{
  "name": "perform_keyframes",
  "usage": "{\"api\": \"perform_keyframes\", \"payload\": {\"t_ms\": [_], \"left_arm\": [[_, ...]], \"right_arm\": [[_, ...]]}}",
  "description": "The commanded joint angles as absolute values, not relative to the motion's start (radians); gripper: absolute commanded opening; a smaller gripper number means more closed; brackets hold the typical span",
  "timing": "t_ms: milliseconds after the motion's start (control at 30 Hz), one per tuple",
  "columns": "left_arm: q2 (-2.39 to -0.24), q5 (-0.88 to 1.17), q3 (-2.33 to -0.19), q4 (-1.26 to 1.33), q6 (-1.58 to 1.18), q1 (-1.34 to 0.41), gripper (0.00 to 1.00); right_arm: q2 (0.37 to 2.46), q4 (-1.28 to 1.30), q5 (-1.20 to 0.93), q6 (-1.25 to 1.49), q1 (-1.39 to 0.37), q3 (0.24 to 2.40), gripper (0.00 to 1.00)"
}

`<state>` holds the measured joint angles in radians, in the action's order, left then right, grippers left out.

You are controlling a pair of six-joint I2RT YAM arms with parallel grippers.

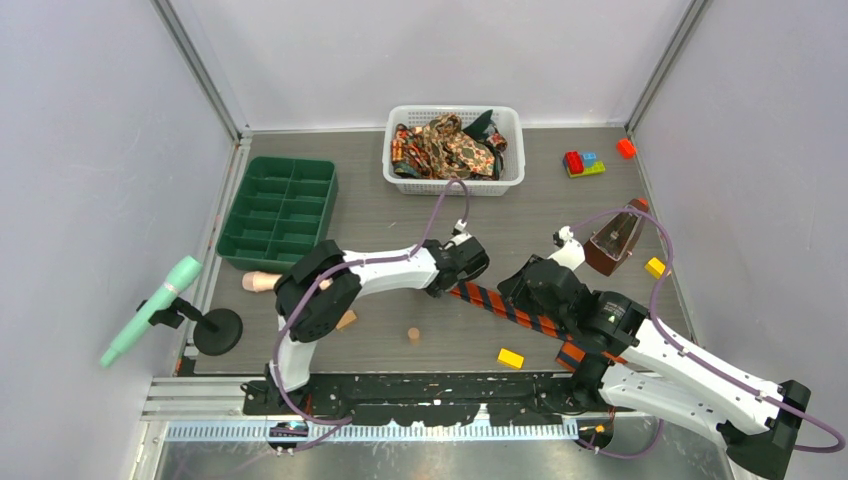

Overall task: Roll the ties
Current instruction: Roll the tie at the center of the board.

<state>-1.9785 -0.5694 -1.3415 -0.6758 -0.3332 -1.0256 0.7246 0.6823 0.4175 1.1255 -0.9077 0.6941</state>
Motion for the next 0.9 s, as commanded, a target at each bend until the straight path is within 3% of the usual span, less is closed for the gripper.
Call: {"api": "perform_keyframes", "payload": {"t_ms": [0,733,867], "left_arm": [[-1.924,-0.45,-1.313,-0.621,-0.357,-0.996,0.37],[-1.767,-0.053,-1.215,-0.491,-0.381,-0.803,0.35],[-1.746,-0.01,-1.2,-0.482,-0.393,-0.776,0.29]], "right_arm": [[0.727,0.66,0.438,1.146,-0.907,0.697,0.23],[0.808,0.554,0.405,1.152,-0.907,0.661,0.26],[0.822,0.541,0.402,1.152,-0.907,0.659,0.26]]}}
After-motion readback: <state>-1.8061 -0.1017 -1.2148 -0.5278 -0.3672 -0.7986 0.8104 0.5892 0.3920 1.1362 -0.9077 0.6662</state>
